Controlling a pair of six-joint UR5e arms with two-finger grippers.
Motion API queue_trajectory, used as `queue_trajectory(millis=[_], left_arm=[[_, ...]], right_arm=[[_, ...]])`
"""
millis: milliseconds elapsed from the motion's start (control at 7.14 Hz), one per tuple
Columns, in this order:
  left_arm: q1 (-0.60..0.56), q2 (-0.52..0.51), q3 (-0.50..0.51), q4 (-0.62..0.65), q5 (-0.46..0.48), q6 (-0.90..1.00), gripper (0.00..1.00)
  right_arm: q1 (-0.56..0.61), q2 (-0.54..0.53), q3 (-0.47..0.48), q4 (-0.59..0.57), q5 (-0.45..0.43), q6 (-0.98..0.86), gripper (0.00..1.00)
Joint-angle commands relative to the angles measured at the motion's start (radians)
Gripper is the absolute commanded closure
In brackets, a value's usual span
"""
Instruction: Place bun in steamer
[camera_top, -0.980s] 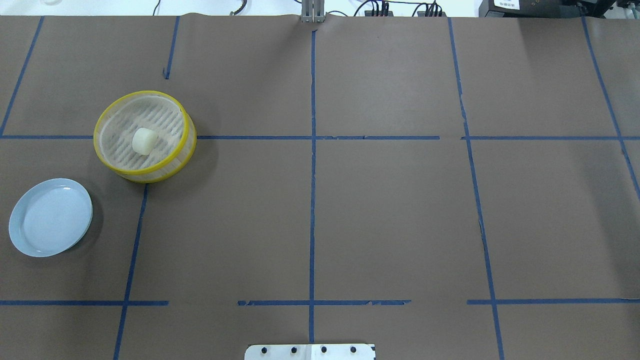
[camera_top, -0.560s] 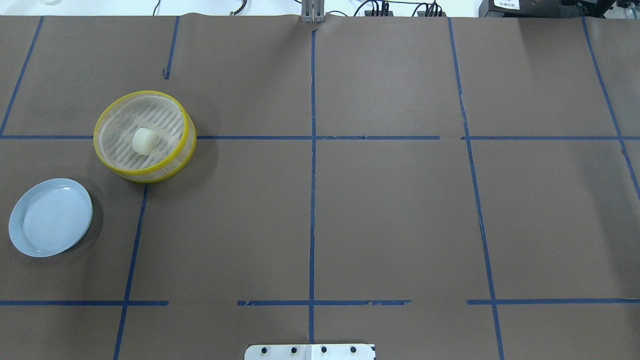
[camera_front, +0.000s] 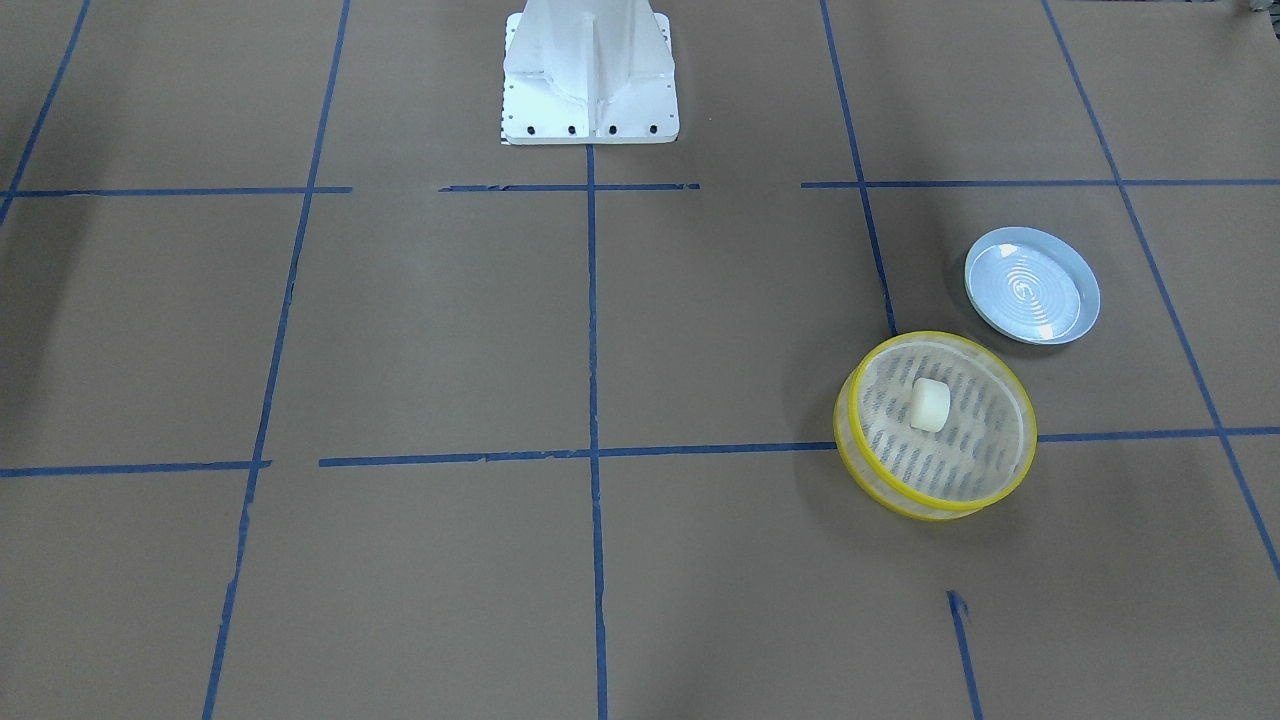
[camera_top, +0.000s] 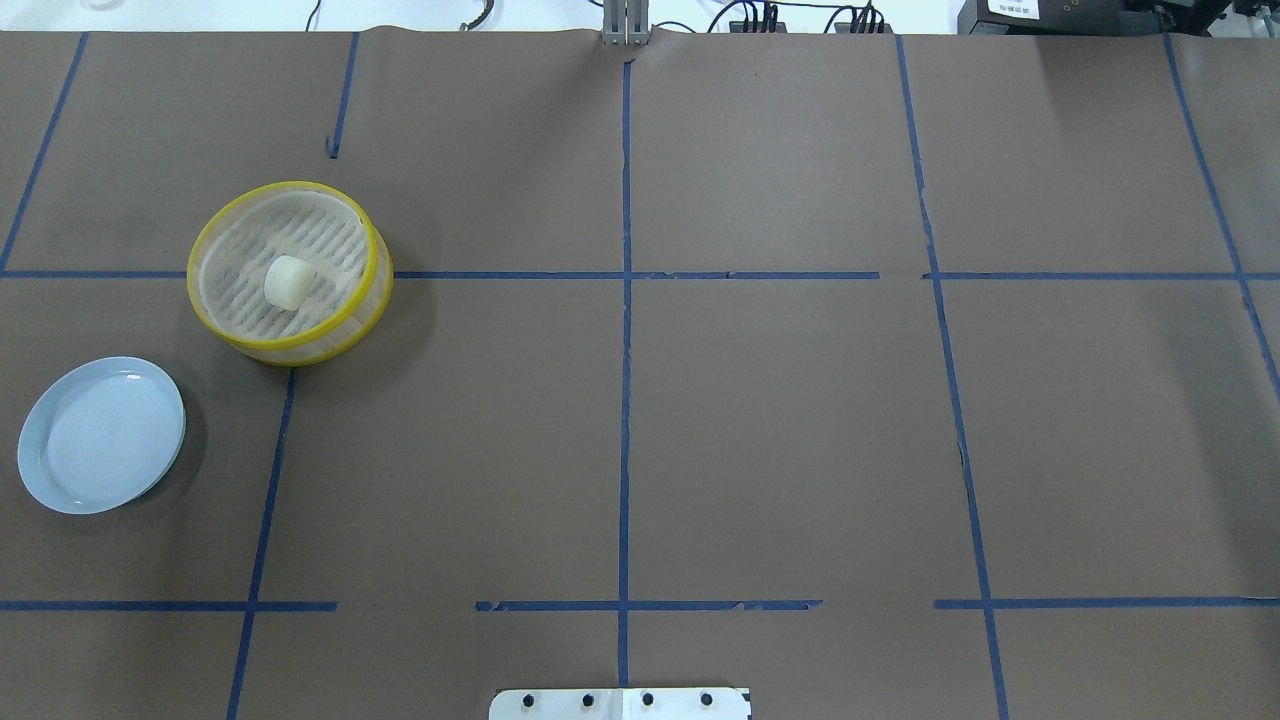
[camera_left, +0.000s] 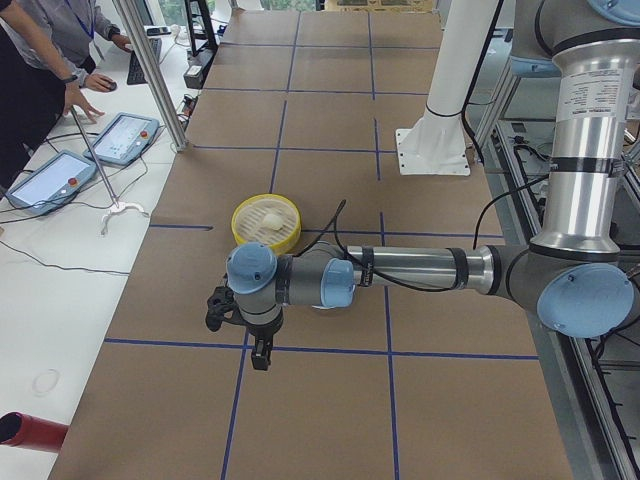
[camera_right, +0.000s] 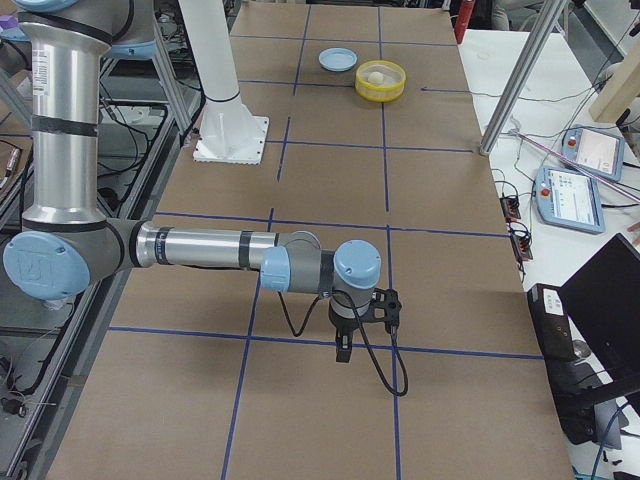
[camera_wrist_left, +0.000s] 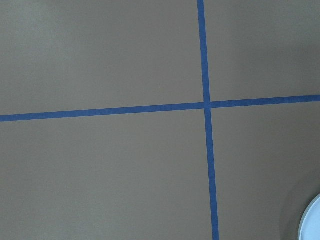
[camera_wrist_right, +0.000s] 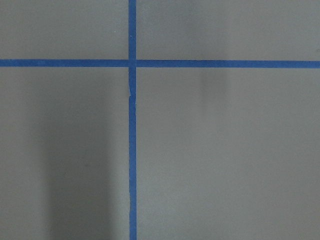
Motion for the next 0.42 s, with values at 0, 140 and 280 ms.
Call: queue_trajectory(millis=[0,140,280], left_arm=[[0.0,-0.001,-0.001,-0.001,0.0,0.002,0.0],[0.0,-0.001,-0.001,-0.001,0.0,0.002,0.0],[0.0,-0.001,-0.001,-0.001,-0.005,0.002,0.0]], right_arm=[[0.0,0.0,0.0,0.0,0.0,0.0,0.0],[0.0,0.0,0.0,0.0,0.0,0.0,0.0],[0.0,0.0,0.0,0.0,0.0,0.0,0.0]])
